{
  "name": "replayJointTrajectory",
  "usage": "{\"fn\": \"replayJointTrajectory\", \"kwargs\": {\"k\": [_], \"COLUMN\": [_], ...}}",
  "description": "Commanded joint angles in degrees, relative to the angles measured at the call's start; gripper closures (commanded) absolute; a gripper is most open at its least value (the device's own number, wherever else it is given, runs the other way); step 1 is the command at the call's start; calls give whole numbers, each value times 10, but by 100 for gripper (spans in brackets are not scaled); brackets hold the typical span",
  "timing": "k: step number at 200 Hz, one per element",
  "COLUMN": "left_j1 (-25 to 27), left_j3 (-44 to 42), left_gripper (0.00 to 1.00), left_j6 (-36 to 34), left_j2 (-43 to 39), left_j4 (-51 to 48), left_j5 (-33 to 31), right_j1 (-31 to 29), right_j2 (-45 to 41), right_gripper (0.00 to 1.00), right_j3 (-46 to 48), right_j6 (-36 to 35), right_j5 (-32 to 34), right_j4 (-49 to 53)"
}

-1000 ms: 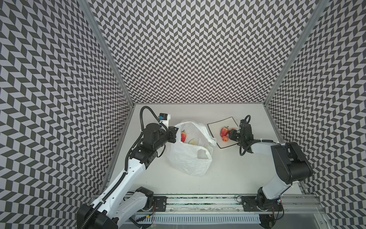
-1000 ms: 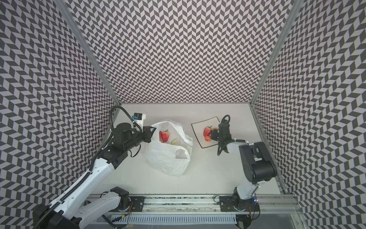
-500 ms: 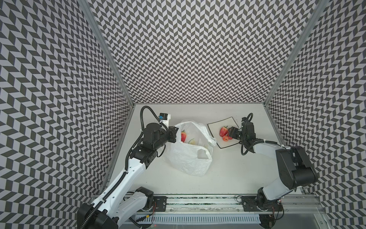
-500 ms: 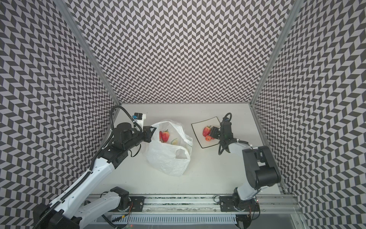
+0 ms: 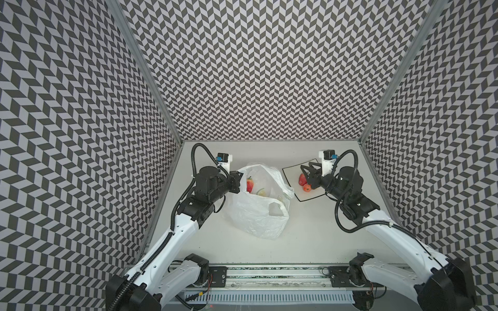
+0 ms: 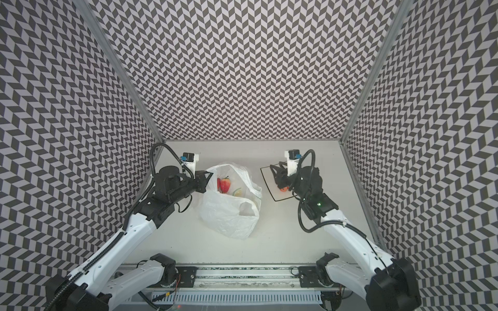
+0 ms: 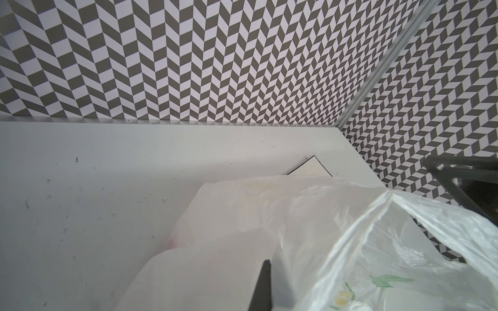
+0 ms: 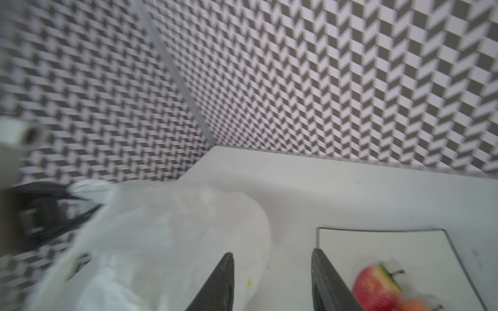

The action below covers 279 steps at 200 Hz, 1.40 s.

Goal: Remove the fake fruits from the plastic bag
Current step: 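Lower the apple onto the plate and open the right gripper, then move the right gripper back into the bag mouth held by the left gripper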

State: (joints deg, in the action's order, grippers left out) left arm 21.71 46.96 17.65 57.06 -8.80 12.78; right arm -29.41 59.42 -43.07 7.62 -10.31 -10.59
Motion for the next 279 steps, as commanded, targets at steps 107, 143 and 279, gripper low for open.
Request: {"fn": "replayJointTrajectory", "kwargs": {"k": [107,143,279], "left_j1": [-4,-3,-5], "left_j3": [40,46,53], "left_gripper": [100,100,100], "left_j6": [-34,-46,-73], "left_j2": [4,7,30], "left_j4": [-7,-20,8], "left_j5": [18,30,80], "right_j1": [-240,-235,-275], "right_j2": [179,265,295], "right_gripper": [69,73,53], "right_j3": [-126,-149,-43], "right_j6": [-305,-361,-322], "right_j5": [129,201,-42], "right_j4": [-74,-110,-62]}}
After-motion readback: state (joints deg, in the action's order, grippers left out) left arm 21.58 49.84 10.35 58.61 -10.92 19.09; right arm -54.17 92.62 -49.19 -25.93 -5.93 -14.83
